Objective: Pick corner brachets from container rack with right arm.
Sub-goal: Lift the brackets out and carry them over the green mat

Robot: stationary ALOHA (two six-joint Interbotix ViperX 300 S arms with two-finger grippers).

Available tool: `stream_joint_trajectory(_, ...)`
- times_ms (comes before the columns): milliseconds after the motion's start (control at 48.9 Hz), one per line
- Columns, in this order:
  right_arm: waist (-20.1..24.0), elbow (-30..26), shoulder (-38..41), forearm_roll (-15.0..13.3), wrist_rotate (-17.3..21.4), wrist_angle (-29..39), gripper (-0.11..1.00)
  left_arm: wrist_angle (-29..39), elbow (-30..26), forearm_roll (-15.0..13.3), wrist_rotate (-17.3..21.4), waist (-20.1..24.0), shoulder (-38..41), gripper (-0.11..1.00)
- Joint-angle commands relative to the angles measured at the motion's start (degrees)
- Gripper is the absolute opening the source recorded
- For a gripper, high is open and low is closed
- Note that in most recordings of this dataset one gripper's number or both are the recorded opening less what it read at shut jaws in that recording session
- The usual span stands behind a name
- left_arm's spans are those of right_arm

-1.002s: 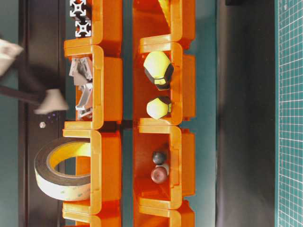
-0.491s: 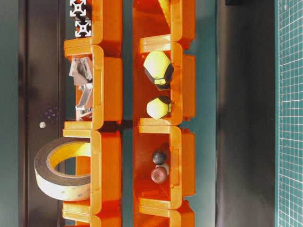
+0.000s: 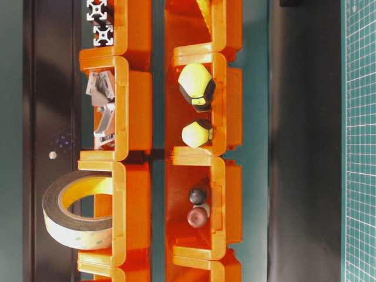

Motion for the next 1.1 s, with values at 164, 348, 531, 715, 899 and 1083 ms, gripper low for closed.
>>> stream_joint_trajectory(164,9.0,11.7,-1.1,-0.2,6.8,-12.4,0.28,-0.4,-1.1,0.2,-0.1,-0.2,-1.1,0.00)
stream_joint_trajectory(348,12.0,14.9,5.7,-0.2,9.5,-17.5,0.28,1.2,-0.4,0.2,0.3,-0.2,-1.7,0.00)
stream_joint_trajectory(531,12.3,14.2,15.5,-0.3,9.4,-17.6,0.28,6.0,0.7,0.2,0.0,-0.5,-3.5,0.00)
stream_joint_trajectory(715,12.3,10.9,25.0,-4.1,9.4,-14.6,0.28,6.2,0.7,0.2,0.1,-0.8,-4.6,0.00)
stream_joint_trajectory(899,12.2,6.6,31.6,-10.3,9.4,-10.9,0.28,6.2,0.8,0.2,0.0,-0.8,-4.7,0.00)
stream_joint_trajectory(1083,11.8,4.2,35.3,-13.1,9.4,-11.0,0.28,6.1,0.8,0.3,-0.1,-0.8,-4.7,0.00)
